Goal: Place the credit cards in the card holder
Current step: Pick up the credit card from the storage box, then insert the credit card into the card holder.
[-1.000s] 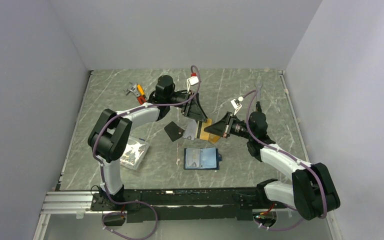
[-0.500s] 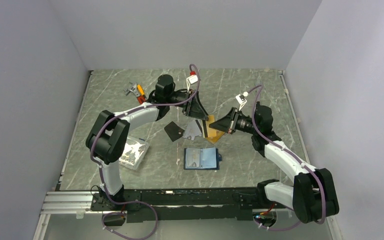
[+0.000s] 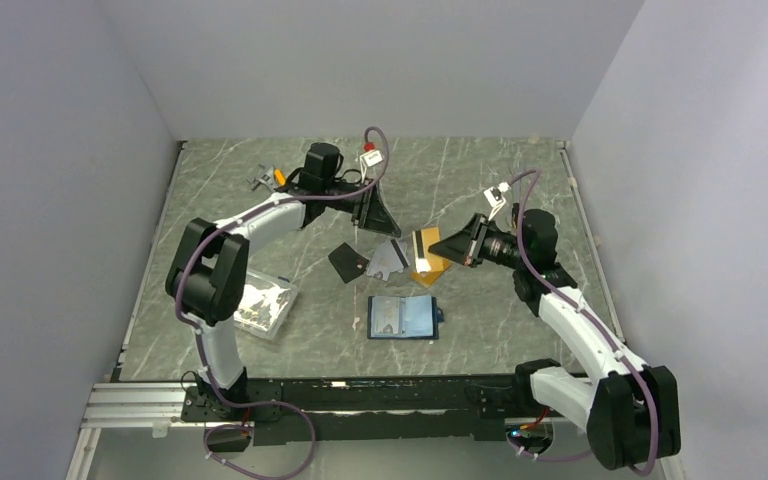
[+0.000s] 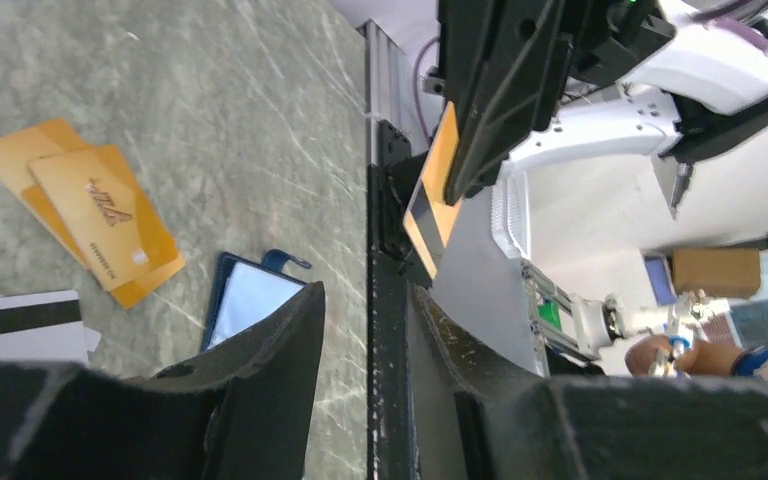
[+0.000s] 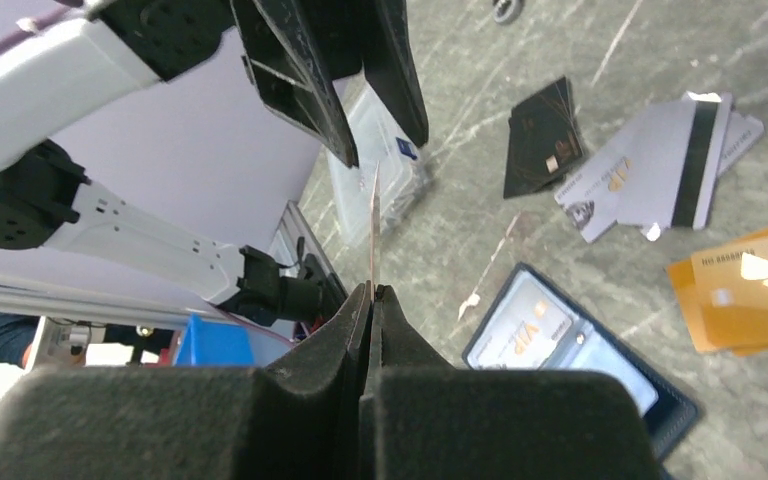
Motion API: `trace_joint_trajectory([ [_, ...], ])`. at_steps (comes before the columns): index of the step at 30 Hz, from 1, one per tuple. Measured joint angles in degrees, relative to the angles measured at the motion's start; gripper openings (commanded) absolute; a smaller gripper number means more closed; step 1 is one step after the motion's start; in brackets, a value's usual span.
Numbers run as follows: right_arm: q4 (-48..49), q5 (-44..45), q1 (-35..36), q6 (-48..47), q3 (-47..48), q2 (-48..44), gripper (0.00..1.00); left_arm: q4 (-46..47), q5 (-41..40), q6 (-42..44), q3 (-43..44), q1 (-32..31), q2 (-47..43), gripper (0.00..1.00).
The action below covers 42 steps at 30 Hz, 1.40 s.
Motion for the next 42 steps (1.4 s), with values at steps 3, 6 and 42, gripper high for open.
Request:
trace_joint_trajectory([
  [3, -5.6, 2.0, 0.1, -2.4, -0.2, -1.8, 0.00, -11.3, -3.4, 10.9, 2.4, -0.2, 0.0, 0.42],
  [6, -9.6, 5.4, 1.5, -3.9, -2.0, -3.7, 0.00, -25.4, -10.1, 26.6, 5.8, -2.6, -0.1, 0.40],
  [42, -28.5, 35.1, 12.6, -5.8, -11.0, -9.4, 0.00, -43.9, -47.8, 62.4, -8.7, -17.3, -4.0, 0.35],
])
